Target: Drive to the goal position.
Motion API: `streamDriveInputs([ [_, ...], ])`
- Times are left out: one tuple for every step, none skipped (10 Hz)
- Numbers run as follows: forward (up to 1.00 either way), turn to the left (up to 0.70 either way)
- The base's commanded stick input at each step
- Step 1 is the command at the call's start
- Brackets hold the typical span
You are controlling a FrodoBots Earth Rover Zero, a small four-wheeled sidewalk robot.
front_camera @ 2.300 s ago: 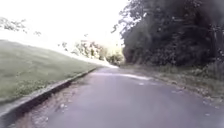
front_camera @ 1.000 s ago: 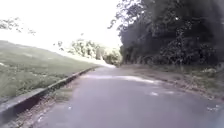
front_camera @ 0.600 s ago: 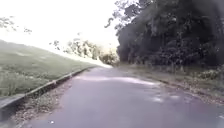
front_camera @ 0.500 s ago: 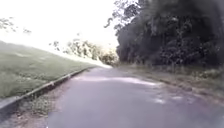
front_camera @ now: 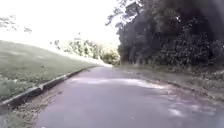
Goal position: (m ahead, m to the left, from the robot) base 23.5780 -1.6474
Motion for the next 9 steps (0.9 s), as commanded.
streamDriveInputs([
  [1.00, 0.00],
  [1.00, 0.00],
  [1.00, 0.00],
  [1.00, 0.00],
  [1.00, 0.00],
  [1.00, 0.00],
  [1.00, 0.00],
  [1.00, 0.00],
  [1.00, 0.00],
])
